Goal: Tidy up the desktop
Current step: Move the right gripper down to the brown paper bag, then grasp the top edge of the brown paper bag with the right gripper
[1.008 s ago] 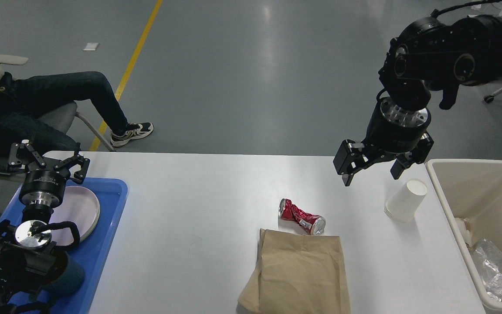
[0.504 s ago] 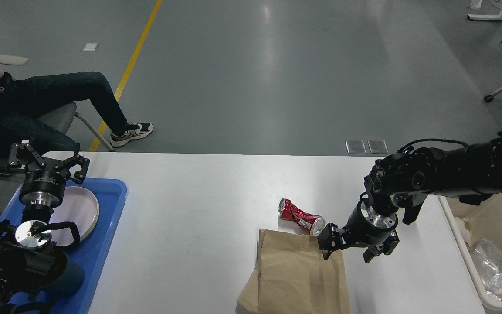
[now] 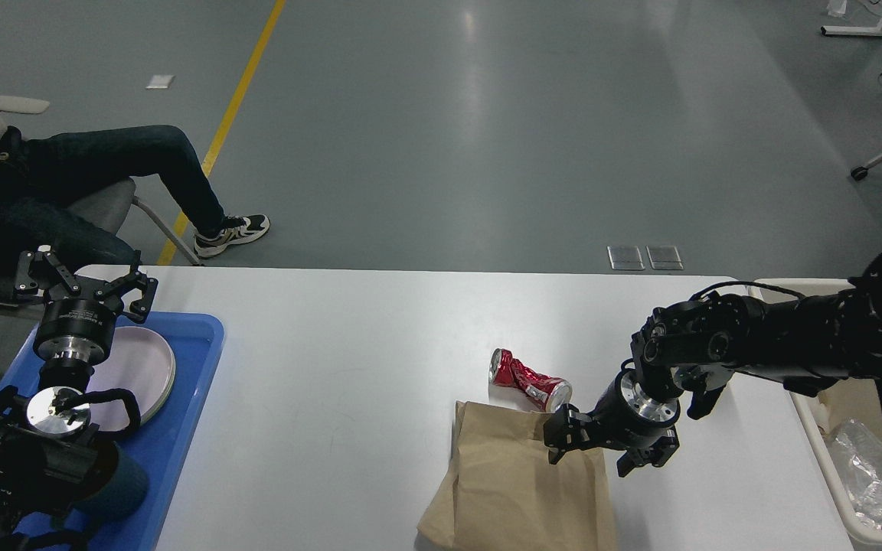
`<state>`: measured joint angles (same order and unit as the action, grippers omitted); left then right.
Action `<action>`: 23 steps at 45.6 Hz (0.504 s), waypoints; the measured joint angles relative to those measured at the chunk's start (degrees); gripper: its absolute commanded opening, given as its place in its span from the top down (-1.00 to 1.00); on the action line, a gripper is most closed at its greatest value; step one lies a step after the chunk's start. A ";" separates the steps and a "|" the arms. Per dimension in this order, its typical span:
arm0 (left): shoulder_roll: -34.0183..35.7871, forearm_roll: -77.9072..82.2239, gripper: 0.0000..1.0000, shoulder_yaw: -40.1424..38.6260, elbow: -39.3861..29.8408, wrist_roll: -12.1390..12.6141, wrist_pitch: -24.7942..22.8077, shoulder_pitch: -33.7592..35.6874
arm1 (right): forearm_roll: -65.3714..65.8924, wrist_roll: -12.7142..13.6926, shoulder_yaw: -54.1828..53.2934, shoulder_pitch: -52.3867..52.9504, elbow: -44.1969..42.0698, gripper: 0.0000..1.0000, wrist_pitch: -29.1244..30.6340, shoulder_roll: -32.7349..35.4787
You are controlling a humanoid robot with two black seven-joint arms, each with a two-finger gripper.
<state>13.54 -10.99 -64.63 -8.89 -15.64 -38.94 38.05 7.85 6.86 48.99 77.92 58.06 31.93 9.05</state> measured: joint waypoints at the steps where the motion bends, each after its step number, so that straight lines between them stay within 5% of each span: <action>1: 0.00 0.00 -0.92 0.00 0.00 0.00 0.00 0.00 | 0.00 0.00 -0.06 -0.28 -0.35 -1.00 -0.09 -0.01; 13: 0.00 0.00 -0.92 0.00 -0.02 0.00 0.00 0.00 | -0.07 0.03 -0.47 -4.27 -2.14 -0.91 -7.57 -0.33; 16: 0.00 0.00 -0.92 0.00 -0.03 0.00 0.00 0.00 | -0.07 0.03 -0.47 -5.05 -2.07 -0.49 -10.58 -0.58; 23: 0.00 0.00 -0.92 0.00 -0.04 0.00 0.00 0.00 | 0.04 0.02 -0.41 -5.40 -1.61 1.00 -12.82 -0.91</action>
<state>13.53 -10.99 -64.63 -8.93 -15.64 -38.94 38.05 7.88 6.87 48.59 72.52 56.45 19.11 8.13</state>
